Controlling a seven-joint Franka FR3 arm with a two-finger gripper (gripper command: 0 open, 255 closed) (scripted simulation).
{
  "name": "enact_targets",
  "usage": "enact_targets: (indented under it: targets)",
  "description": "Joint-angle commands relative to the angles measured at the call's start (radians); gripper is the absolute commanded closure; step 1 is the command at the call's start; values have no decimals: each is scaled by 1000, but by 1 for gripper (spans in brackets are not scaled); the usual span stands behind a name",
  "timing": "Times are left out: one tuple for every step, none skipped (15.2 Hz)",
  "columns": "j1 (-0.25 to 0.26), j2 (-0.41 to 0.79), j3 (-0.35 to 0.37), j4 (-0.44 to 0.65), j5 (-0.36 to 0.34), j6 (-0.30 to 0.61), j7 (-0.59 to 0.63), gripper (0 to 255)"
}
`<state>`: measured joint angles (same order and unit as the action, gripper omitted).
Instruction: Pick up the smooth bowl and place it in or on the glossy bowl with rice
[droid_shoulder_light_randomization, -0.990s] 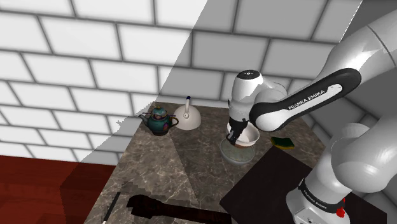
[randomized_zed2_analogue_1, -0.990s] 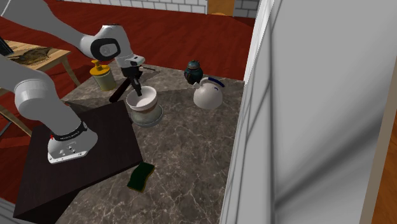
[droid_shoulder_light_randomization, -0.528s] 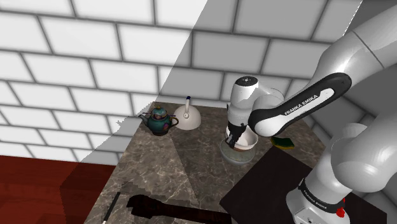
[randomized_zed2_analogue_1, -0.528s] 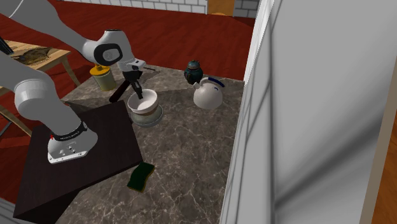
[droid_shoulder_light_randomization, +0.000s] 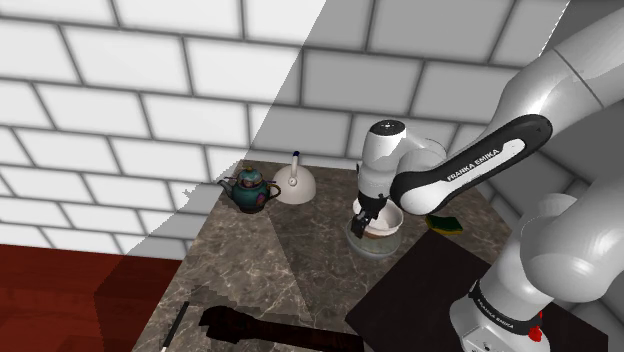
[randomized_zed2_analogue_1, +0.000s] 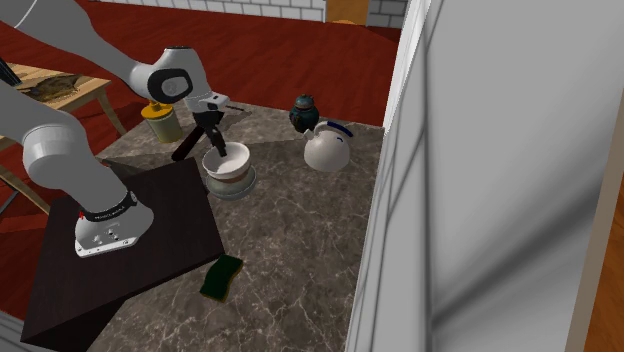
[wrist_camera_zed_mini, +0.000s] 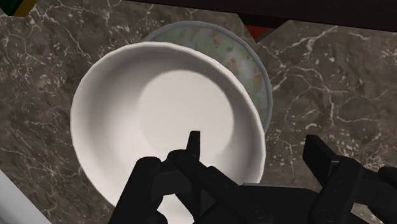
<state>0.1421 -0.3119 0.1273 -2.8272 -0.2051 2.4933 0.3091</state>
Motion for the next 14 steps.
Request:
enact_targets:
  targets:
    - [0,0,0,0,0,0,0,0]
    - [0,0,0,0,0,0,0,0]
    - [11,-36,-1,10,18,-46,-11,0]
    - [21,-70,-2,22,33,-92,-21,0]
    - [30,-102,-3,36,46,-137,-29,0]
    - [36,-124,-3,48,55,-172,-34,0]
    - [37,-124,-3,48,55,-172,-34,0]
    - [37,-124,-3,48,55,-172,-34,0]
    - [37,-125,-3,48,55,-172,-34,0]
    - [37,-124,-3,48,55,-172,-34,0]
    - [37,-124,-3,48,55,-172,-34,0]
    - [37,-124,-3,48,55,-172,-34,0]
    - [37,-124,-3,48,55,-172,-34,0]
    - [37,-124,-3,48,55,-172,-34,0]
